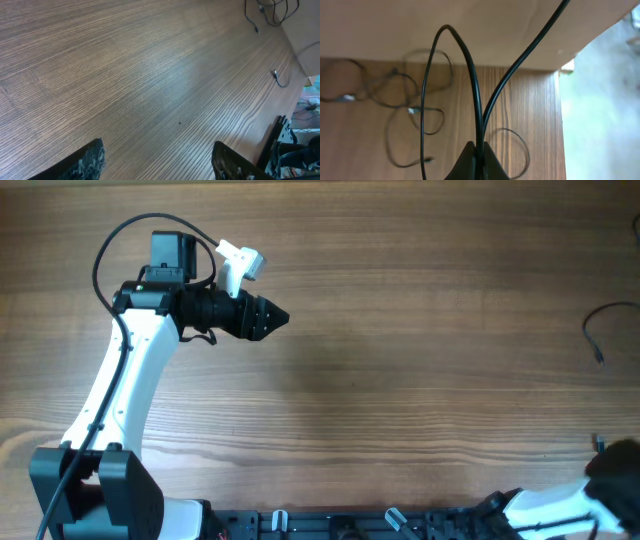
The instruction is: Untangle cables
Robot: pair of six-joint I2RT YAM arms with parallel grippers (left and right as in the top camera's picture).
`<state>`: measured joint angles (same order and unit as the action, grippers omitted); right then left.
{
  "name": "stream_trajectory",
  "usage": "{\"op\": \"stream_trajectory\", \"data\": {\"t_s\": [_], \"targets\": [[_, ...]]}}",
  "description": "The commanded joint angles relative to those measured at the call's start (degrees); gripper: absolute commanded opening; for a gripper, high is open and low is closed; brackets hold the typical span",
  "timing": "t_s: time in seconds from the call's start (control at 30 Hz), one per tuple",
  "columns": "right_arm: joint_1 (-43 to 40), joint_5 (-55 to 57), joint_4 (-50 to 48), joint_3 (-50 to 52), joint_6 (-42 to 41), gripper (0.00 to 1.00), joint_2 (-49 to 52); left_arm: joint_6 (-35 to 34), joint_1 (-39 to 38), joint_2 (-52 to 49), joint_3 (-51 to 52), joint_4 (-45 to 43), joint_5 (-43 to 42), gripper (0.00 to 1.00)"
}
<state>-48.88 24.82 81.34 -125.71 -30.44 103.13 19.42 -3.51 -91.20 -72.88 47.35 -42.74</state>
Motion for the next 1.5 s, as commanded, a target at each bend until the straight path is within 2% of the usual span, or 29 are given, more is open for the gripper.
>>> {"op": "stream_trajectory", "data": {"t_s": [0.0, 0.2, 0.33, 0.57, 0.8, 1.23, 1.33, 1.47], "targets": [[-1.6, -0.7, 0.3, -0.3, -1.2, 0.04, 7.1, 1.2, -0.2, -0.5, -0.2, 0.2, 0.0, 0.70], [-2.7, 0.9, -1.4, -0.3, -1.2, 0.04, 13.6, 1.2, -0.2, -0.5, -0.2, 0.5, 0.0, 0.70], [-6.9, -1.2, -2.6, -0.1, -1.1, 0.04, 16.3, 1.2, -0.2, -0.5, -0.2, 0.6, 0.0, 0.70], [-12.6, -8.0, -7.1, 9.9, 0.8, 0.05, 18.5, 1.2, -0.2, -0.5, -0.2, 0.1, 0.0, 0.70], [-11.9, -15.0, -14.6, 18.6, 7.1, 0.05, 18.5, 1.2, -0.2, -0.5, -0.2, 0.0, 0.0, 0.70], [-11.1, -12.3, -18.3, 26.1, 4.8, 0.05, 18.5, 0.7, -0.2, -0.5, -0.2, -1.3, -0.1, 0.70], [-11.1, -13.2, -18.3, 26.1, 4.8, 0.08, 18.5, 0.7, -0.3, -0.5, -0.2, -1.6, -0.1, 0.70], [-11.1, -14.2, -18.0, 25.8, 4.8, 0.23, 18.4, 0.7, -0.2, -0.5, -0.2, -2.3, -0.1, 0.70]]}}
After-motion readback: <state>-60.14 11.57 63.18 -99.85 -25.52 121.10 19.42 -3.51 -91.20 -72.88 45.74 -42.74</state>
